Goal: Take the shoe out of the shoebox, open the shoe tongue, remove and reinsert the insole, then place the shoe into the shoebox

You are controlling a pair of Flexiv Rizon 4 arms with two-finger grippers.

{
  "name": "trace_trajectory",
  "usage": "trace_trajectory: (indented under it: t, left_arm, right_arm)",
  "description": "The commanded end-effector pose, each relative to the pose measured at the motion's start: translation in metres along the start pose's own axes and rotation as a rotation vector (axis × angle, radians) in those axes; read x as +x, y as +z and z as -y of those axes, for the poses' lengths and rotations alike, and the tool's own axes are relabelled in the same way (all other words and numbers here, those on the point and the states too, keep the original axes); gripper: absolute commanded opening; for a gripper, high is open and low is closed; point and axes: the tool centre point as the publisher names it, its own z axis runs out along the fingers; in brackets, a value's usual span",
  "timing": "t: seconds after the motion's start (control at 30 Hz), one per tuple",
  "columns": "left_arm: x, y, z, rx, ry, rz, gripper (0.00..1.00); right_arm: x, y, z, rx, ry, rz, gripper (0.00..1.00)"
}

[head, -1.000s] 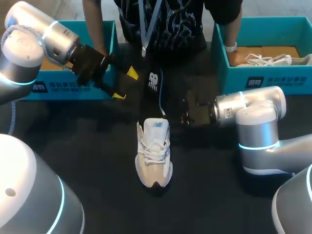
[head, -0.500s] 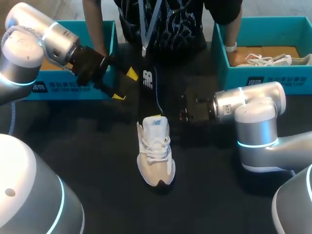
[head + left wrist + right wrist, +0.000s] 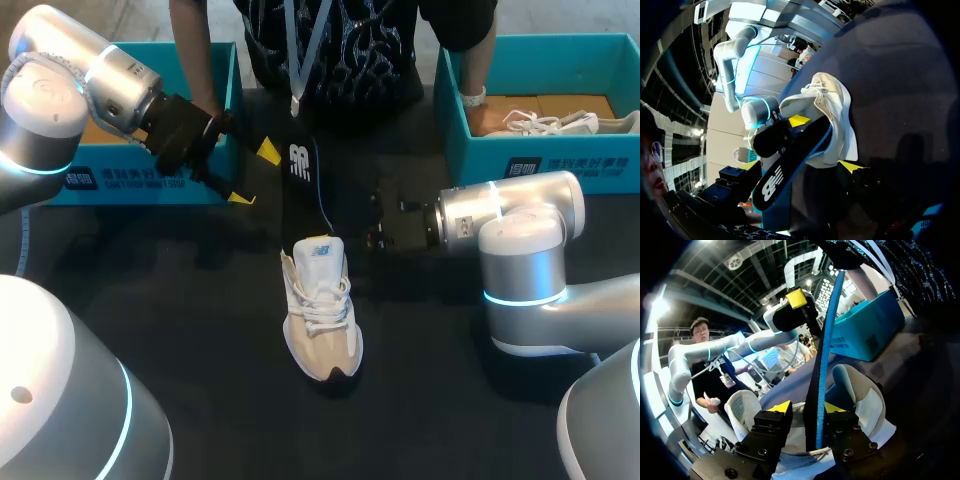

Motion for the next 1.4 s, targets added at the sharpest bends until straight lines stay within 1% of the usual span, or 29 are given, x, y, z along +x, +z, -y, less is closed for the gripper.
trace_trajectory:
  t: [0.03,0.17,0.23,0.33,0.37,0.5,0.63,0.87,1.07,1.23,1.27,1.3,1.33,1.4]
  left_arm:
    - [0.000,0.000,-0.002,0.006,0.002,0.000,1.00]
    - [0.001,0.000,-0.002,0.009,0.001,-0.001,1.00]
    - [0.001,0.000,-0.002,0.009,0.001,-0.002,1.00]
    - [0.001,0.000,-0.002,0.008,0.000,-0.002,1.00]
    - [0.001,0.000,-0.002,0.008,0.000,-0.003,1.00]
    - [0.001,0.000,-0.002,0.006,0.001,-0.003,1.00]
    - [0.001,-0.001,-0.002,0.002,-0.001,0.001,1.00]
    - [0.002,0.000,-0.001,-0.001,-0.005,0.005,1.00]
    - [0.002,0.001,-0.001,0.001,-0.008,0.005,1.00]
    - [0.001,0.001,-0.002,0.002,-0.005,0.005,1.00]
    - [0.001,0.001,-0.002,0.003,-0.005,0.004,1.00]
    - [0.001,0.002,-0.002,0.004,-0.005,0.004,1.00]
    - [0.001,0.002,-0.002,0.004,-0.005,0.004,1.00]
    - [0.001,0.002,-0.002,0.005,-0.004,0.005,1.00]
  right_arm:
    - [0.000,0.004,-0.005,0.005,-0.009,0.006,0.41]
    - [-0.001,0.004,-0.006,-0.003,-0.013,0.006,0.37]
    - [-0.001,0.006,-0.006,-0.004,-0.014,0.005,0.32]
    - [-0.002,0.008,-0.007,0.003,-0.014,0.001,0.15]
    - [-0.002,0.008,-0.007,0.011,-0.012,-0.001,0.00]
    - [-0.002,0.007,-0.008,0.038,-0.006,-0.015,0.00]
    - [-0.001,0.005,-0.010,0.082,0.008,-0.031,0.00]
    - [0.000,0.002,0.007,0.145,0.055,-0.047,0.00]
    - [0.002,0.001,0.012,0.163,0.075,-0.050,0.00]
    - [0.003,0.002,0.011,0.167,0.067,-0.051,0.00]
    - [0.004,0.001,0.009,0.164,0.061,-0.049,0.05]
    - [0.007,0.001,0.005,0.163,0.056,-0.048,0.13]
    - [0.009,0.001,0.003,0.162,0.050,-0.046,0.19]
    - [0.008,0.001,0.002,0.161,0.040,-0.043,0.29]
